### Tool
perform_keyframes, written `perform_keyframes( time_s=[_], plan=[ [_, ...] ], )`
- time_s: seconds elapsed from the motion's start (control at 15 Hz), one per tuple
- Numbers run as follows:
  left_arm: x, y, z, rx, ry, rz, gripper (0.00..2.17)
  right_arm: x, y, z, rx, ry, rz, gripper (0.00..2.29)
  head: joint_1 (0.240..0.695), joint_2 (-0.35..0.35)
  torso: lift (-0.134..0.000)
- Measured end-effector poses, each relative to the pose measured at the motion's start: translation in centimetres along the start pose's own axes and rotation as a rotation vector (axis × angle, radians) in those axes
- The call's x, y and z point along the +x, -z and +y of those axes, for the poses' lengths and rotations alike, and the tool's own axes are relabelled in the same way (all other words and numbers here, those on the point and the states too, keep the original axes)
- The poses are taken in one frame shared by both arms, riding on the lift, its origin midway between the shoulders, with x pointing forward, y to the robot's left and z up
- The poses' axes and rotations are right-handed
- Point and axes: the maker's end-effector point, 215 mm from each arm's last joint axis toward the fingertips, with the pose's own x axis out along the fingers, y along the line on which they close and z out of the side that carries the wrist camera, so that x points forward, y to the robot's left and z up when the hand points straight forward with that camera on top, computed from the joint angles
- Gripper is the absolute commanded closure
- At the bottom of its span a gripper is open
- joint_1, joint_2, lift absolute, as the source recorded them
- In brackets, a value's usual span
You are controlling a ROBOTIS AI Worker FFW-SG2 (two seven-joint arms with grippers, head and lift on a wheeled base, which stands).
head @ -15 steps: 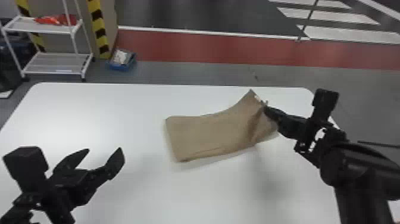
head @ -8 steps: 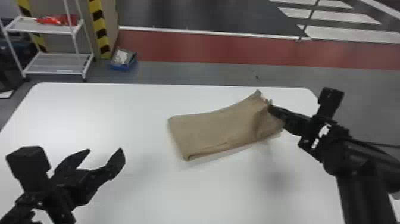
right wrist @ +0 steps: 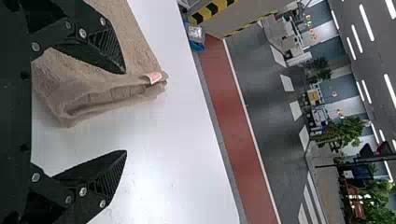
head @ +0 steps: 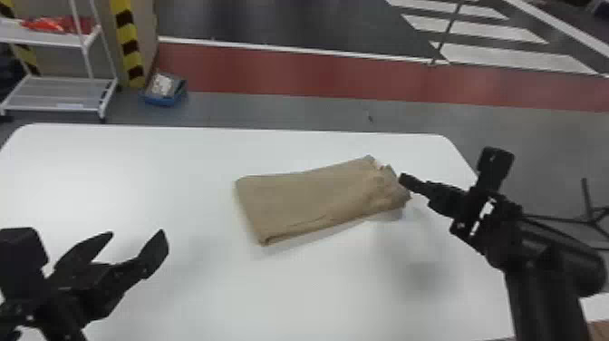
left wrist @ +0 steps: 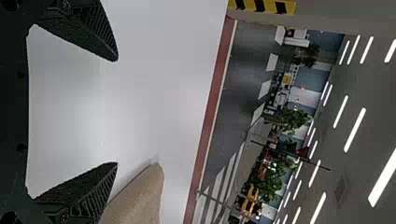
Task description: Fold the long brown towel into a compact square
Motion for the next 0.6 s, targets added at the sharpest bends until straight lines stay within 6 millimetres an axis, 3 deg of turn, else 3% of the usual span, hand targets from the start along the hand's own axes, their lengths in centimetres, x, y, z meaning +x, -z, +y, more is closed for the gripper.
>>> perform_keyframes(
  time_s=[0.27, 0.6],
  plan=[
    [0.8, 0.1, -0.8, 0.003, 0.020, 0.006, 0.08, 0.3, 1.2, -1.1, -0.027, 0.013, 0.031, 0.07, 0.695, -0.244, -0.123],
    [1.6, 0.0, -1.6, 0.009, 0.041, 0.007, 0.08, 1.2, 1.8, -0.3, -0.053, -0.012, 0.009, 0.16, 0.695, -0.245, -0.123]
  ],
)
